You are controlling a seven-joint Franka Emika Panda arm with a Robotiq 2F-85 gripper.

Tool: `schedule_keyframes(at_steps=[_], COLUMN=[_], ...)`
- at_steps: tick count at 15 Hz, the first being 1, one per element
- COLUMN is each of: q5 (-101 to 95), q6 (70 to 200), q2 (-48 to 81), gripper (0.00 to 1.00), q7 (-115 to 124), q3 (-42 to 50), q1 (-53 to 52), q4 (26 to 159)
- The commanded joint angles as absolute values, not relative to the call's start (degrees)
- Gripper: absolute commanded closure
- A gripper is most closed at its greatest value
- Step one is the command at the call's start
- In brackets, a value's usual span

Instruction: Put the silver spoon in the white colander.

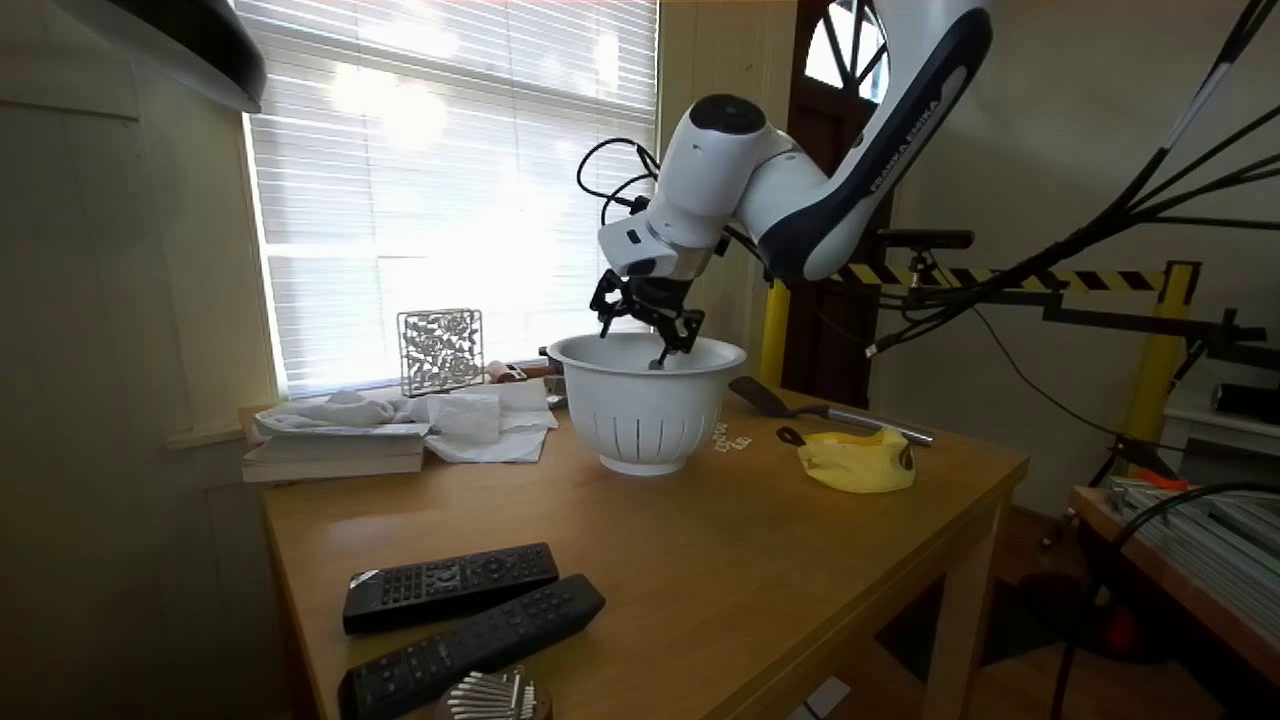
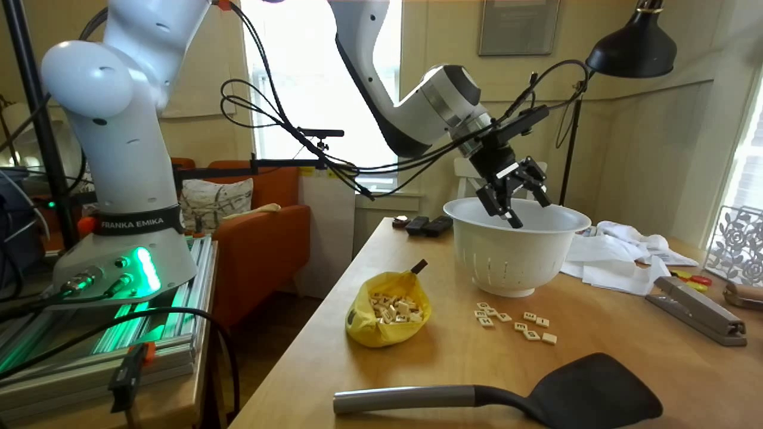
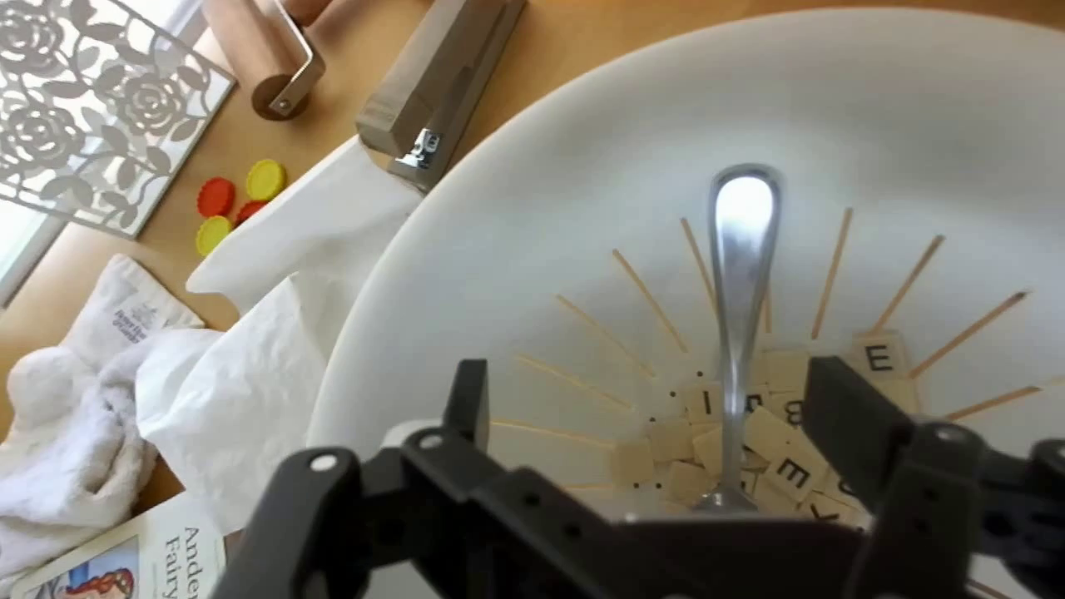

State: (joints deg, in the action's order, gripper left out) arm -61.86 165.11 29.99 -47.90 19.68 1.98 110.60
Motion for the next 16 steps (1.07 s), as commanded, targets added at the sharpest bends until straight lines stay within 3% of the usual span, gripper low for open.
schedule_keyframes(at_steps=[1,7,13,16], q5=[-45.9,-17.1,-2.6,-3.1], q6=[157.6,137.2,114.4,114.5], q2=[20.5,11.2,8.7,8.0], gripper=[0.00,0.00,0.00,0.00], q7=[-59.6,-73.1,-70.8,-71.3], q3=[11.1,-1.2,6.1,7.6], q1=[9.0,18.9,16.5,15.8], q4=[117.9,115.0,104.3,104.8])
